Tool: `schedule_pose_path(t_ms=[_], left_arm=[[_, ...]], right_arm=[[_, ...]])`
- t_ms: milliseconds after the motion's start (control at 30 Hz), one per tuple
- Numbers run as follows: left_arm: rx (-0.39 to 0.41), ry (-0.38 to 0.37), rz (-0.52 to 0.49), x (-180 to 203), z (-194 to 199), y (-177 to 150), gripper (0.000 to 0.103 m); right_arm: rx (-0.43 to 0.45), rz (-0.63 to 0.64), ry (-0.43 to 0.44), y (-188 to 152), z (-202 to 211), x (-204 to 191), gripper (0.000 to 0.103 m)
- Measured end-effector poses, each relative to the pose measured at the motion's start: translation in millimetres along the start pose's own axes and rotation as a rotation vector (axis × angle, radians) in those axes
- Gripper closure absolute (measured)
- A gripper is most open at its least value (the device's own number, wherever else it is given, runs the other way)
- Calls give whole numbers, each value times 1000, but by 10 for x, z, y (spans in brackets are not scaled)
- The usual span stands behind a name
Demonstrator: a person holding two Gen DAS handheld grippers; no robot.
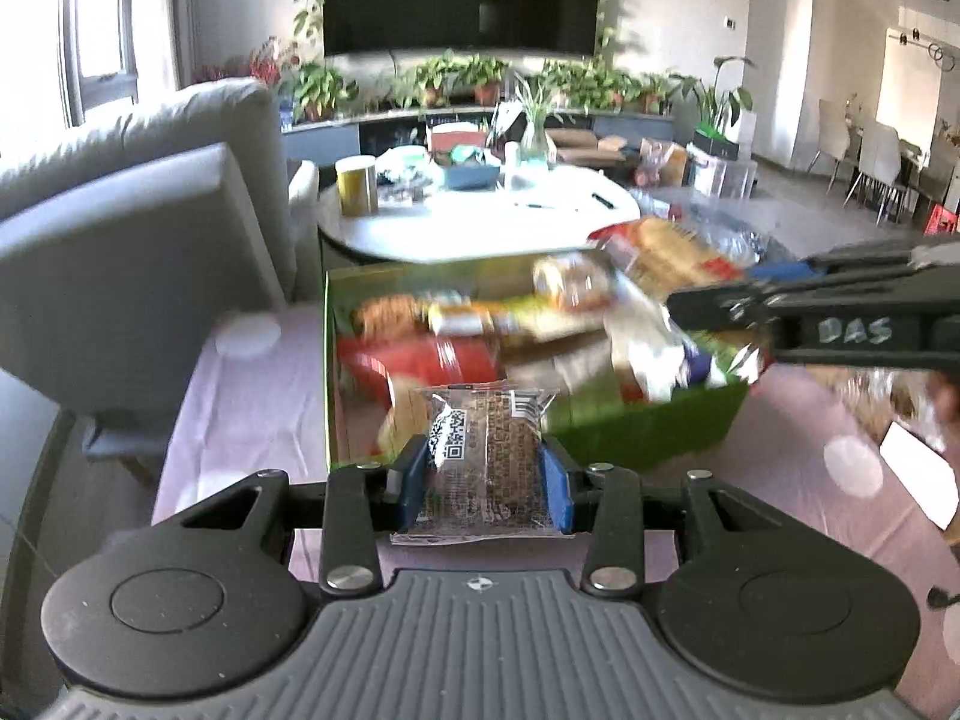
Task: Organize snacks
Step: 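Carry both packs over the green box and open both grippers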
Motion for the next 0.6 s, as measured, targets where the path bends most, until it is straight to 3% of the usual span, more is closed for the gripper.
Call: schedule_pose_path(t_ms=[333, 600], left_arm=[[10, 26, 22, -104, -394, 454, 66], [-43, 38, 31, -154, -855, 592, 66]], right_arm=[[-22, -86, 7, 204, -474, 166, 37], [-47, -132, 7, 213, -707, 285, 37]])
Point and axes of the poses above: each gripper's, at about its wrist camera, not at the fingertips, and z roughly against the way its jaws point, x to its right, y to its top, the point moved 1 cm from there along -z, roughly the way its jaws point, and after that the axes turned 10 degrees about y, right-handed, at the moved point
